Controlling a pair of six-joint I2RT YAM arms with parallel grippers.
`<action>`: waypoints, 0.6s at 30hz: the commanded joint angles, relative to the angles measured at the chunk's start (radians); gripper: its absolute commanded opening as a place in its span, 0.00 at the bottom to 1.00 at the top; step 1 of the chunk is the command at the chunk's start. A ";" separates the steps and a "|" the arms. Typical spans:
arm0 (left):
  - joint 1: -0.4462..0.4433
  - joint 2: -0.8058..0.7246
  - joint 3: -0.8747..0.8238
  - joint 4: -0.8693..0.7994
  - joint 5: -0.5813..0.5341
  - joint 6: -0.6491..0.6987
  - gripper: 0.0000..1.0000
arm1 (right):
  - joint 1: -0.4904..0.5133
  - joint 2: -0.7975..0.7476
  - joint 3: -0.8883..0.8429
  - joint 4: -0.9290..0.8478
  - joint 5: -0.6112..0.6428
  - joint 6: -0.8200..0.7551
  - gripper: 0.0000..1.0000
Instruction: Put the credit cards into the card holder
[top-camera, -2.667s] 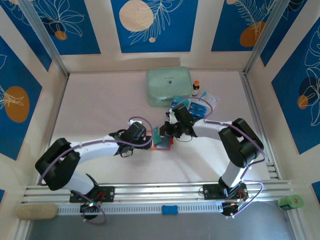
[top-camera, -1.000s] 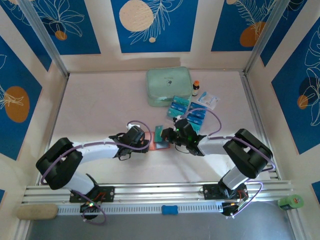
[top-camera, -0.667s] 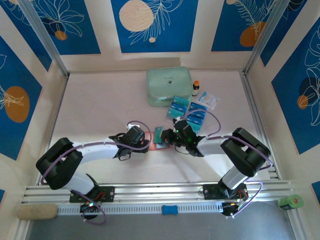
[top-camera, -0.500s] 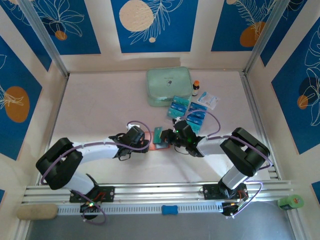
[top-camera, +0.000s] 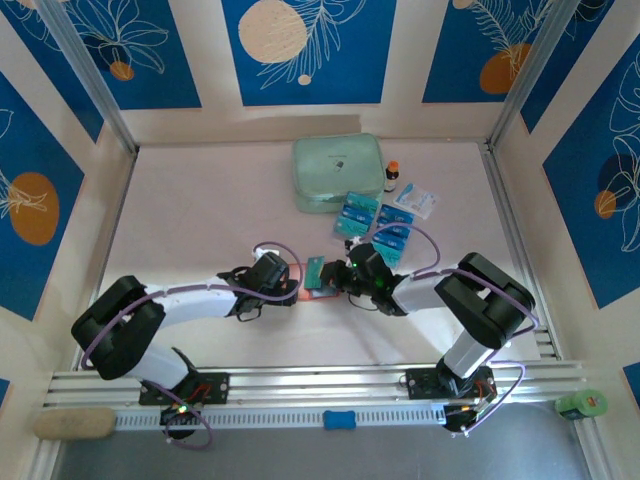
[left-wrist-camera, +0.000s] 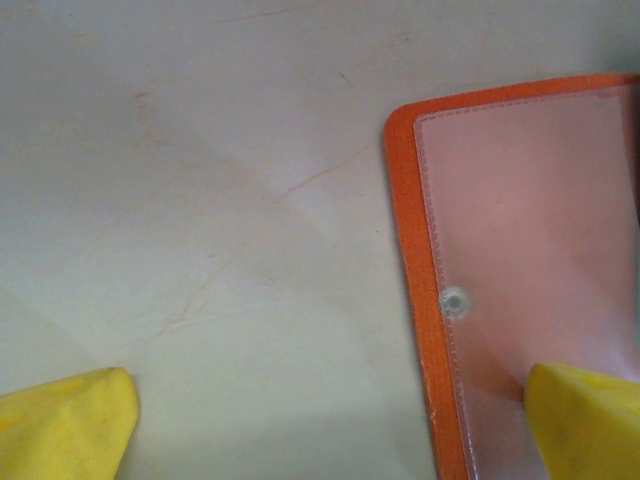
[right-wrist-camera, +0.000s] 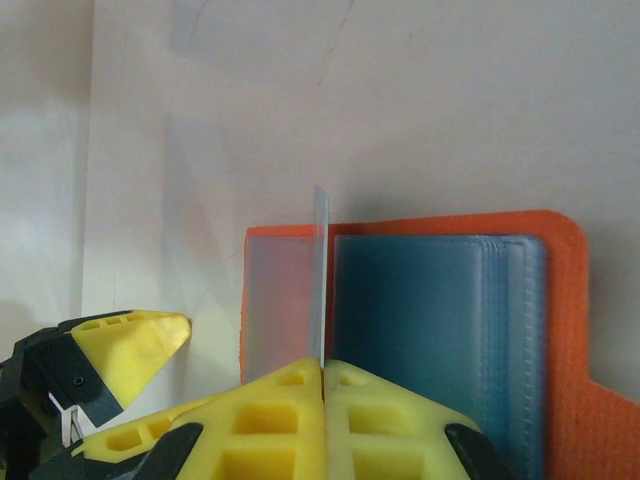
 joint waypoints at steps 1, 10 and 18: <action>0.011 -0.001 -0.024 -0.017 0.005 -0.014 1.00 | 0.007 0.012 -0.024 0.016 -0.010 0.011 0.00; 0.011 -0.002 -0.027 -0.016 0.005 -0.016 1.00 | 0.008 0.036 -0.054 0.064 -0.038 0.039 0.00; 0.010 -0.007 -0.028 -0.016 0.004 -0.017 1.00 | 0.008 0.052 -0.059 0.080 -0.057 0.047 0.00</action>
